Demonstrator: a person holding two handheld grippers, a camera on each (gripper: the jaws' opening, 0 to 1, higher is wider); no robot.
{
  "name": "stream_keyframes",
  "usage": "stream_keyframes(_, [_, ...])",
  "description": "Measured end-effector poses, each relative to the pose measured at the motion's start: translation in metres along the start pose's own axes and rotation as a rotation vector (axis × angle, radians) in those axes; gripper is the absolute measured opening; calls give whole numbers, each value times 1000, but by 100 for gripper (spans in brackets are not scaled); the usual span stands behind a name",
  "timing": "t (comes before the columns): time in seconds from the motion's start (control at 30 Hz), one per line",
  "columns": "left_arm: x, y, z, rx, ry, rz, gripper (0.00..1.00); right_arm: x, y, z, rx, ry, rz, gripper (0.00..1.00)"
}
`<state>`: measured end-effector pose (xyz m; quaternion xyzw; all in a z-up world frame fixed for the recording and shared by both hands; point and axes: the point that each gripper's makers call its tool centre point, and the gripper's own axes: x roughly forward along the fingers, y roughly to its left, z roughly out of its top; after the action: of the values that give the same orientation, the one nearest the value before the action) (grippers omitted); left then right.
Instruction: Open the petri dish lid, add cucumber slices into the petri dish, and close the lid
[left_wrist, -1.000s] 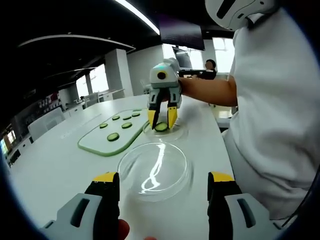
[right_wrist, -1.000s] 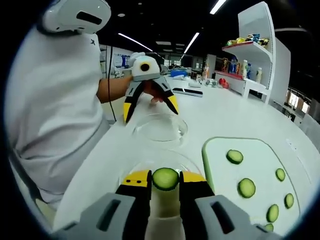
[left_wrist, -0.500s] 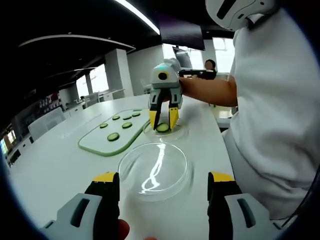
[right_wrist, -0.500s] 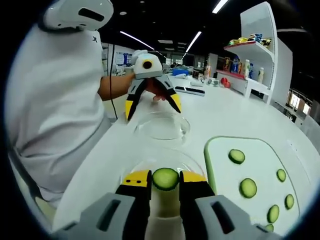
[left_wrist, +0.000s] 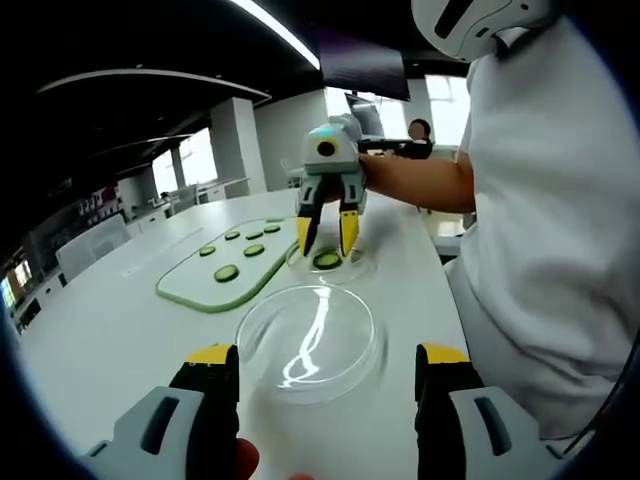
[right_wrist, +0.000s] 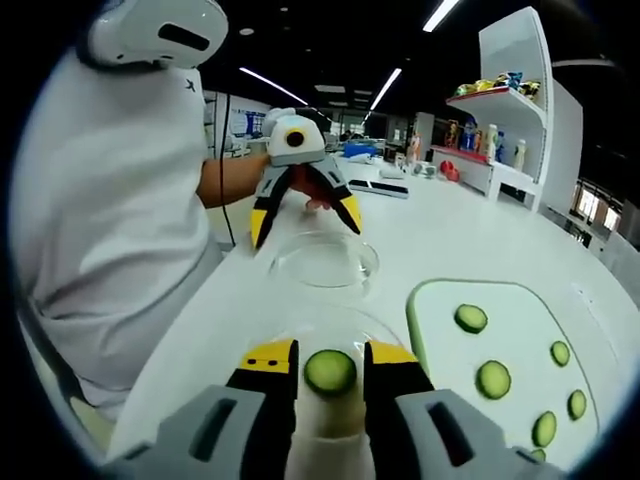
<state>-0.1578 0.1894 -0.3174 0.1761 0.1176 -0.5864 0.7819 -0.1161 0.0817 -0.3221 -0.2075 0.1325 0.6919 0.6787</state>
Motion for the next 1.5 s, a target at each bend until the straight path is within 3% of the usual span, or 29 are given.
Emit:
stream_keyframes(0.2, [0, 1, 0, -2, -2, 4, 71, -3, -6, 2, -1, -22, -35, 26])
stream_keyframes(0.63, [-2, 3, -1, -5, 2, 17, 71, 0, -4, 8, -1, -49, -33, 28])
stream_keyframes(0.9, [-5, 13, -1, -16, -2, 60, 71, 2, -4, 11, -7, -61, -35, 32])
stream_keyframes(1.27, [-6, 16, -2, -23, -3, 76, 71, 11, -6, 26, -1, -128, -44, 42])
stream_keyframes(1.5, [-7, 16, -2, -35, -11, 75, 71, 20, -6, 30, 20, -136, -61, 47])
